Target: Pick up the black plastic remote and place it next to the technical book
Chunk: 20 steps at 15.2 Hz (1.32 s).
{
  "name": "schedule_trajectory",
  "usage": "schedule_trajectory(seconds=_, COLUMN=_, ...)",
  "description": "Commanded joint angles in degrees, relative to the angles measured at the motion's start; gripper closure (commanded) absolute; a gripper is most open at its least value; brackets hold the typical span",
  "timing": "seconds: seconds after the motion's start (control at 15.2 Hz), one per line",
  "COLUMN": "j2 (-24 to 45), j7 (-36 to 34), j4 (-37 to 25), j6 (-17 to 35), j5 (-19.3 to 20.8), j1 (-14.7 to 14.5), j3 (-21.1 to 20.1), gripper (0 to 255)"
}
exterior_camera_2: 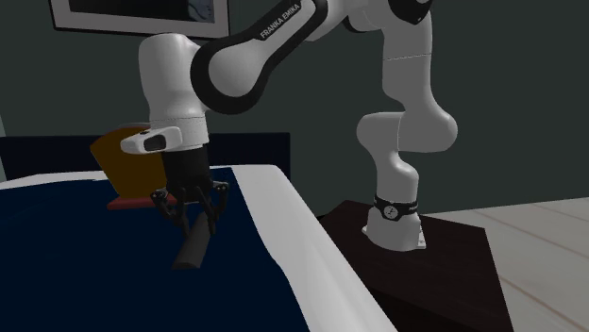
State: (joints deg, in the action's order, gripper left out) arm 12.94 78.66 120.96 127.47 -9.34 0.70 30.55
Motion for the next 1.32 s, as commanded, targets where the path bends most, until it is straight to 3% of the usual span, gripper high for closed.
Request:
schedule_trajectory(seconds=0.0, j2=0.08, j7=0.00, j4=0.11, j6=-0.15, j5=-0.01, j1=-0.02, j3=-0.04, gripper=255)
schedule_trajectory(seconds=0.46, j2=0.08, j7=0.01, j4=0.11, j6=-0.15, j5=-0.01, j1=-0.02, j3=-0.04, gripper=255)
schedule_trajectory(seconds=1.25, j2=-5.51, j7=-2.80, j4=-3.39, j6=-8.30, j5=3.95, j1=-0.96, j3=0.94, gripper=255)
